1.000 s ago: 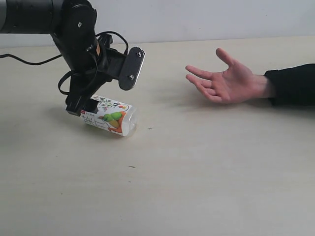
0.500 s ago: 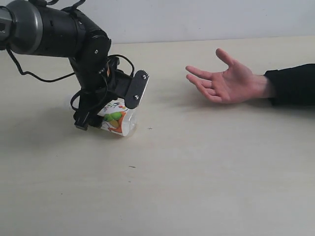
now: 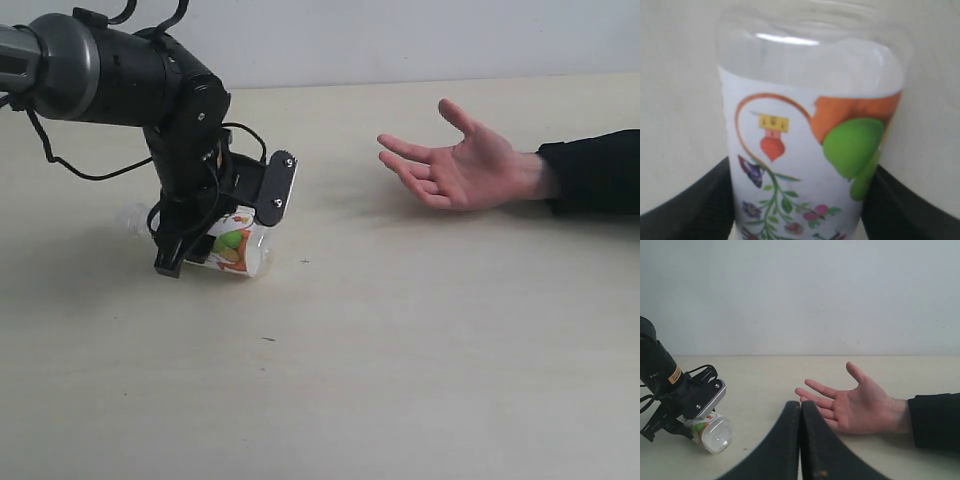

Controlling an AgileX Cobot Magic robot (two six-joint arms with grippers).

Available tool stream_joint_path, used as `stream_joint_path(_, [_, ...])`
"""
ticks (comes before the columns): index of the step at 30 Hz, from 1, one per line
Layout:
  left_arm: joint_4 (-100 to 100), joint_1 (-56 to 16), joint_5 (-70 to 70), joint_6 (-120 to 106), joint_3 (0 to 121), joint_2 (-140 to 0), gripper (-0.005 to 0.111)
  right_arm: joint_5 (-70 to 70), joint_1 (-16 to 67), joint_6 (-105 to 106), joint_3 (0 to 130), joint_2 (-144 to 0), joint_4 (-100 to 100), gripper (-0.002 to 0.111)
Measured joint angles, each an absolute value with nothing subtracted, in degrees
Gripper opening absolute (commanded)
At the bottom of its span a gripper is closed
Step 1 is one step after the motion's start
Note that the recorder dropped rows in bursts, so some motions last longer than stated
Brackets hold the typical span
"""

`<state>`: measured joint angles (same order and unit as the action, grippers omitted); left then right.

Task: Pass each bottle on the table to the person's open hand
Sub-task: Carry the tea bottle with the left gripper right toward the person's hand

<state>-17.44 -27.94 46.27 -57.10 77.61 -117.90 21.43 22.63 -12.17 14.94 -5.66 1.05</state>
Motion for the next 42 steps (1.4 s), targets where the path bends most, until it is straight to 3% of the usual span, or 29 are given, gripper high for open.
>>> stream_joint_path(8, [-19.35, -28.95, 47.71, -60.98, 77.61, -108.51, 0.001, 21.43, 22.63, -12.17, 14.94, -5.66, 1.05, 0.000])
stream_joint_path(16, [-19.79, -38.47, 33.04, -75.27, 77.74, -101.83, 0.000, 21.43, 22.63, -12.17, 14.94, -5.66, 1.05, 0.000])
stream_joint_path(27, [-19.54, -48.02, 30.28, -85.60, 89.32, -111.80, 0.000, 21.43, 22.63, -12.17, 14.94, -5.66, 1.05, 0.000])
stream_joint_path(42, [-19.51, -48.99, 31.54, -90.54, 108.15, -128.04, 0.000, 21.43, 22.63, -12.17, 14.94, -5.66, 1.05, 0.000])
